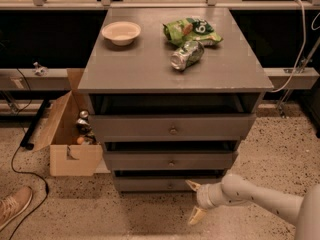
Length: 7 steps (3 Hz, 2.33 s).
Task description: Open bottom drawer
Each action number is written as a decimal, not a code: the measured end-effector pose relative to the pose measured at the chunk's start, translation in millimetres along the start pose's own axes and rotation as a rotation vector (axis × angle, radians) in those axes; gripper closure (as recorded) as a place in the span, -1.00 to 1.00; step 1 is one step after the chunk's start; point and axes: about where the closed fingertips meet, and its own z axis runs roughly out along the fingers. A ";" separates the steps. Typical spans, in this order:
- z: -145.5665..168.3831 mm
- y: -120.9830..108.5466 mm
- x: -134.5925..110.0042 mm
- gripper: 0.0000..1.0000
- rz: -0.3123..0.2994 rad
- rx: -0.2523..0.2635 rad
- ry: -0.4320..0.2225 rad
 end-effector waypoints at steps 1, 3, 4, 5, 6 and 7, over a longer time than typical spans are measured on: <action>14.6 -12.9 14.9 -1.00 -0.063 -0.033 0.020; 41.1 -43.2 53.5 -1.00 -0.097 -0.011 0.165; 40.4 -64.7 74.9 -1.00 -0.096 0.065 0.258; 35.6 -79.6 86.3 -1.00 -0.094 0.116 0.295; 35.7 -79.7 86.3 -1.00 -0.094 0.116 0.295; 38.0 -83.8 100.6 -1.00 -0.094 0.140 0.354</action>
Offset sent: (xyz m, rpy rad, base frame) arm 0.0639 -0.0206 -0.0670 -0.2005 -0.0394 0.0764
